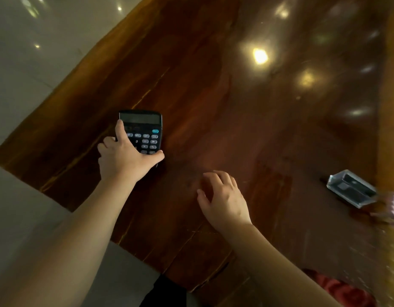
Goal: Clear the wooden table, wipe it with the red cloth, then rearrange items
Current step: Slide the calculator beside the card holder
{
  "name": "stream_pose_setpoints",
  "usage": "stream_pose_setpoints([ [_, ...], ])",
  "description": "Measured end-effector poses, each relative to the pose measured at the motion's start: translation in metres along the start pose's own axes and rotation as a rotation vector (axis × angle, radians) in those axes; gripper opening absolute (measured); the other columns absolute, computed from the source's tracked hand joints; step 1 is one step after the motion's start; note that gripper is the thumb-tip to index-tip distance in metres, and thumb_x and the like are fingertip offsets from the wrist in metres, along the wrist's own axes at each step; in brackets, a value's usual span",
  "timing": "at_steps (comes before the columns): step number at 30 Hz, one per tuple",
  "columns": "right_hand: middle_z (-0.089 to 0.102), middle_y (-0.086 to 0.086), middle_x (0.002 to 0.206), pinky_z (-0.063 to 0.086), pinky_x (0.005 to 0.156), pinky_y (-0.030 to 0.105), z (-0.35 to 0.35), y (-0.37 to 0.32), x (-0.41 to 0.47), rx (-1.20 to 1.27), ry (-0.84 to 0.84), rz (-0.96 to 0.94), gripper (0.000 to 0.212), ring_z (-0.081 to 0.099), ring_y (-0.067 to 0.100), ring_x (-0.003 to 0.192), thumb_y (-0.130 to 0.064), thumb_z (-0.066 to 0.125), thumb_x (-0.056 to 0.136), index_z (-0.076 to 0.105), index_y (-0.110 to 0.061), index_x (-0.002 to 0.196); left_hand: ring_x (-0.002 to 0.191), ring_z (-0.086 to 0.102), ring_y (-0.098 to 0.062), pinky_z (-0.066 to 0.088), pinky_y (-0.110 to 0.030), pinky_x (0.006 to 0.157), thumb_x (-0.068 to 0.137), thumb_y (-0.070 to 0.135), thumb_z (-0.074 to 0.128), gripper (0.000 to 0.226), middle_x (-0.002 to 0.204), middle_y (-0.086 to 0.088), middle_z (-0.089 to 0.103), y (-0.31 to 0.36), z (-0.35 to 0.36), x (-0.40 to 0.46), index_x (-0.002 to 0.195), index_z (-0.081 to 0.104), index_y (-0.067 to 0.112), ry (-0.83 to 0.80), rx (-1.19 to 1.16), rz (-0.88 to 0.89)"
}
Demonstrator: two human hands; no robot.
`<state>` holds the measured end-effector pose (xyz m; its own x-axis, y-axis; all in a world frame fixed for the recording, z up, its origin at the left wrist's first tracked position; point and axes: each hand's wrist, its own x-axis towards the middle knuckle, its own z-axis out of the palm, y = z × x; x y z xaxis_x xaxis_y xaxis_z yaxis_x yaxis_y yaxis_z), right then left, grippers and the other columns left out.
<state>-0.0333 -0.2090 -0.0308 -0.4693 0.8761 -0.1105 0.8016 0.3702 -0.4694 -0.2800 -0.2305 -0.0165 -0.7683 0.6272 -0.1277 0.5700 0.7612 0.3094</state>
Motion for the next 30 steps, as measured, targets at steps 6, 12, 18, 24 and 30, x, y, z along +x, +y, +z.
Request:
stream_pose_setpoints([
  [6, 0.055, -0.001, 0.140, 0.056, 0.094, 0.037, -0.027, 0.046, -0.021, -0.002, 0.067, 0.099, 0.050, 0.050, 0.020, 0.129, -0.044, 0.060, 0.093, 0.053, -0.025, 0.139, 0.121, 0.045, -0.044, 0.050, -0.056, 0.087, 0.054, 0.074, 0.075, 0.126, 0.133, -0.027, 0.047, 0.074, 0.019, -0.026, 0.152, 0.012, 0.025, -0.027, -0.015, 0.123],
  [12, 0.052, 0.000, 0.144, 0.054, 0.094, 0.037, -0.052, 0.094, -0.043, 0.005, 0.121, 0.205, 0.051, 0.048, 0.022, 0.132, -0.046, 0.061, 0.094, 0.053, -0.025, 0.140, 0.118, 0.047, -0.041, 0.051, -0.052, 0.085, 0.057, 0.075, 0.073, 0.122, 0.132, -0.025, 0.048, 0.141, 0.044, -0.060, 0.150, 0.015, 0.021, -0.069, 0.008, 0.262],
  [18, 0.054, 0.004, 0.143, 0.051, 0.097, 0.038, -0.078, 0.143, -0.070, 0.026, 0.155, 0.309, 0.049, 0.047, 0.025, 0.133, -0.043, 0.061, 0.094, 0.056, -0.022, 0.138, 0.117, 0.048, -0.041, 0.051, -0.052, 0.085, 0.055, 0.076, 0.071, 0.121, 0.129, -0.024, 0.050, 0.211, 0.072, -0.098, 0.148, 0.018, 0.021, -0.130, 0.004, 0.385],
  [24, 0.055, 0.003, 0.142, 0.054, 0.091, 0.038, -0.097, 0.184, -0.097, 0.049, 0.216, 0.392, 0.047, 0.047, 0.024, 0.132, -0.042, 0.063, 0.094, 0.058, -0.023, 0.136, 0.118, 0.047, -0.040, 0.052, -0.054, 0.088, 0.059, 0.075, 0.071, 0.118, 0.131, -0.023, 0.048, 0.269, 0.095, -0.128, 0.149, 0.016, 0.021, -0.183, 0.014, 0.468],
  [30, 0.059, 0.004, 0.134, 0.053, 0.087, 0.037, -0.112, 0.221, -0.122, 0.056, 0.285, 0.463, 0.043, 0.052, 0.025, 0.125, -0.038, 0.067, 0.091, 0.062, -0.020, 0.129, 0.118, 0.047, -0.040, 0.050, -0.053, 0.090, 0.056, 0.076, 0.073, 0.123, 0.131, -0.023, 0.048, 0.316, 0.120, -0.156, 0.150, 0.015, 0.021, -0.202, 0.025, 0.519],
])
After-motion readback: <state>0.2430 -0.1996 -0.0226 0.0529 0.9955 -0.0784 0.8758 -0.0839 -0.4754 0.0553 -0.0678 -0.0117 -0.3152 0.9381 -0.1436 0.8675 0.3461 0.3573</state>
